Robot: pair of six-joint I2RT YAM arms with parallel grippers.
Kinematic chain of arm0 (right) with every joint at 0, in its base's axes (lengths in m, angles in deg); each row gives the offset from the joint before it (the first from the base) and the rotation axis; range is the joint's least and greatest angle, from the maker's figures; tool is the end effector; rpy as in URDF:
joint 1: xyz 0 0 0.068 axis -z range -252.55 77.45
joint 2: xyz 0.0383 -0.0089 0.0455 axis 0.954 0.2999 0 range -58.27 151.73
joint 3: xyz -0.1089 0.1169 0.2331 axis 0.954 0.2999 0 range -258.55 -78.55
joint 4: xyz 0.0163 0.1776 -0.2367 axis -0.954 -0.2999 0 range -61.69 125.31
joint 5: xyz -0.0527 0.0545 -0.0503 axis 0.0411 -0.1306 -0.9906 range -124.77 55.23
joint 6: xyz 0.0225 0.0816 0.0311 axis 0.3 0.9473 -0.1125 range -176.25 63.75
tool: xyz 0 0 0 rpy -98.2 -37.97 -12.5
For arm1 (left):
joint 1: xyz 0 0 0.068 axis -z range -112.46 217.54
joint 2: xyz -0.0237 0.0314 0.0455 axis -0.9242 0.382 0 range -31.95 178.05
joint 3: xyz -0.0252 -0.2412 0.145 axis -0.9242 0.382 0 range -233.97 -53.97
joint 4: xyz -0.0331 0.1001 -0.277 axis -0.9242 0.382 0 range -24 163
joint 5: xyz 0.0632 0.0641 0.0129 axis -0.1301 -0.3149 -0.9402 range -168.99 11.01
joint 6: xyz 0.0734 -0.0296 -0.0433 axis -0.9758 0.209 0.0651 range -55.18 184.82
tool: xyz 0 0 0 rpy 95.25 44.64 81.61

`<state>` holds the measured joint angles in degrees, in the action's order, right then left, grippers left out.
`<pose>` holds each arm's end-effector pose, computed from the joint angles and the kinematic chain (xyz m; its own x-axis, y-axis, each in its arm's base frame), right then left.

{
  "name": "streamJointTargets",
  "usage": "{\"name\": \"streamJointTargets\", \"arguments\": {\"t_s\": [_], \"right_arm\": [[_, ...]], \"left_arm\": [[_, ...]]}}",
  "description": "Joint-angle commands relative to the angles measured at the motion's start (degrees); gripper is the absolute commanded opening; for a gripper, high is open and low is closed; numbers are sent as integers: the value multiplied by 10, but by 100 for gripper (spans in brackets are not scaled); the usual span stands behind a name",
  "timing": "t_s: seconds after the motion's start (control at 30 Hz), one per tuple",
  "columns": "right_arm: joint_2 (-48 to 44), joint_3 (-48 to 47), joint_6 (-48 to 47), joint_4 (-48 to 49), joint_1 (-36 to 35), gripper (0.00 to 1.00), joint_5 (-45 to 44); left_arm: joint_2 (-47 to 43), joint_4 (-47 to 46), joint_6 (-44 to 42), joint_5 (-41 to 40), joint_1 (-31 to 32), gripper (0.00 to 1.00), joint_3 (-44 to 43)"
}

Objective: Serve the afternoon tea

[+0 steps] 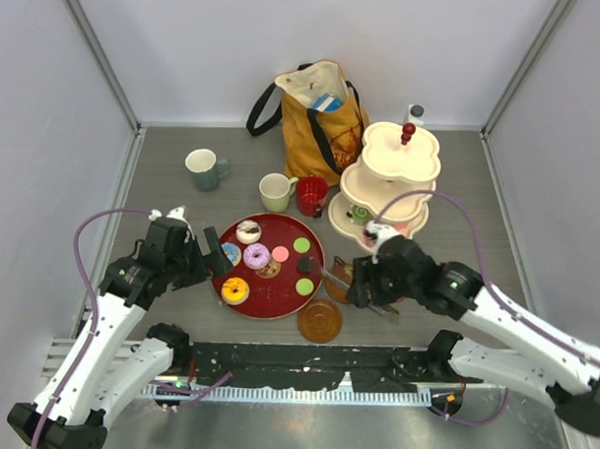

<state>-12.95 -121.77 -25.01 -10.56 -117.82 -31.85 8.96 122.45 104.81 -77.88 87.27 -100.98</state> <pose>0.1482 0.1553 0.2432 -0.8273 -0.0992 -0.5529 -0.3560 0.8540 0.3795 0.1741 -0.0641 0.2635 -0.7797 -0.4030 -0.4792 -0.1984 0.8849 -0.4214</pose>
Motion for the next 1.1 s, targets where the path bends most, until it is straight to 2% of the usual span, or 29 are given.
{"name": "streamJointTargets", "arguments": {"t_s": [0.0, 0.1, 0.3, 0.63, 1.07], "right_arm": [[119, -113, 35, 46, -135, 63, -156], [195, -185, 24, 25, -188, 63, -222], [301, -247, 20, -3, -205, 63, -269], [368, -252, 13, -2, -205, 61, -251], [395, -247, 10, -34, -205, 59, -215]], "left_arm": [[7, -13, -3, -6, -3, 100, -6], [7, -13, -3, -6, -2, 100, -6], [6, -14, -3, -5, -3, 100, -4], [2, -14, 0, -2, -2, 100, -2], [-1, -17, 0, -2, -3, 100, -2]]}}
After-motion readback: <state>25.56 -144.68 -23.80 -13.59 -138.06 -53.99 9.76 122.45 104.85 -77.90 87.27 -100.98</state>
